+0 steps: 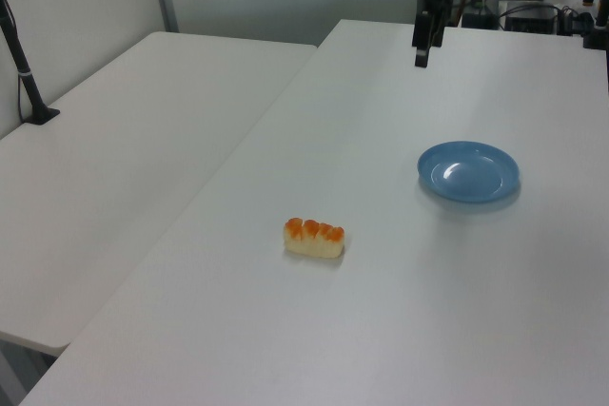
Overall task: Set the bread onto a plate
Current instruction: 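Lower the gripper over the bread roll and close on it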
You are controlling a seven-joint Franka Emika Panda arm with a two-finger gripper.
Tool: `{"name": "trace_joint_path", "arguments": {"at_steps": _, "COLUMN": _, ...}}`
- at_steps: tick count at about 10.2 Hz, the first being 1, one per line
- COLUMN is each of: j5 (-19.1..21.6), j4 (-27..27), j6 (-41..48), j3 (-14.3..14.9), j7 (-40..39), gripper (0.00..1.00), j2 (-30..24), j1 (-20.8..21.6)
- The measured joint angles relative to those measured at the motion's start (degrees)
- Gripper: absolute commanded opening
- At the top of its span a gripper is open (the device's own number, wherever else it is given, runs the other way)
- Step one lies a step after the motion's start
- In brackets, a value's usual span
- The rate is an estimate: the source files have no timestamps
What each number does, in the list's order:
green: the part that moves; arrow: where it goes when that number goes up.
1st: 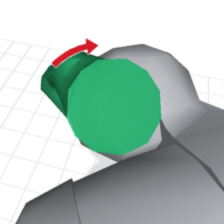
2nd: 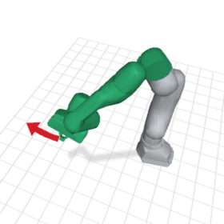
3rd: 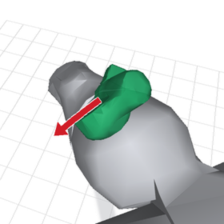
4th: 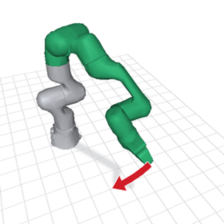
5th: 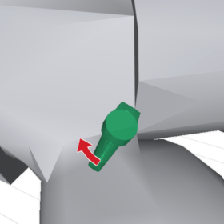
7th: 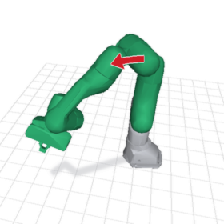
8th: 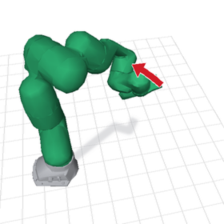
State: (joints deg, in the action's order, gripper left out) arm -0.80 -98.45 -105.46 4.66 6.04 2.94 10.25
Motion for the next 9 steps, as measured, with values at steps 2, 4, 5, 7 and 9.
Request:
{"name": "trace_joint_path", "arguments": {"at_steps": 2, "j5": 0.6, "j4": 0.1, "j6": -2.7, "j3": -1.0, "j7": 0.1, "gripper": 1.00, "j2": 3.7, "j1": 2.7}}
{"name": "trace_joint_path", "arguments": {"at_steps": 4, "j5": 0.7, "j4": 1.2, "j6": -3.8, "j3": -1.9, "j7": 3.3, "gripper": 1.00, "j2": 8.1, "j1": 6.9}}
{"name": "trace_joint_path", "arguments": {"at_steps": 5, "j5": 0.7, "j4": 3.3, "j6": -4.0, "j3": -1.9, "j7": 4.7, "gripper": 1.00, "j2": 11.4, "j1": 8.9}}
{"name": "trace_joint_path", "arguments": {"at_steps": 7, "j5": 0.7, "j4": 9.4, "j6": -6.3, "j3": -2.0, "j7": 8.3, "gripper": 1.00, "j2": 19.7, "j1": 12.2}}
{"name": "trace_joint_path", "arguments": {"at_steps": 9, "j5": 0.7, "j4": 12.5, "j6": -15.2, "j3": -2.0, "j7": 13.2, "gripper": 1.00, "j2": 26.3, "j1": 14.6}}
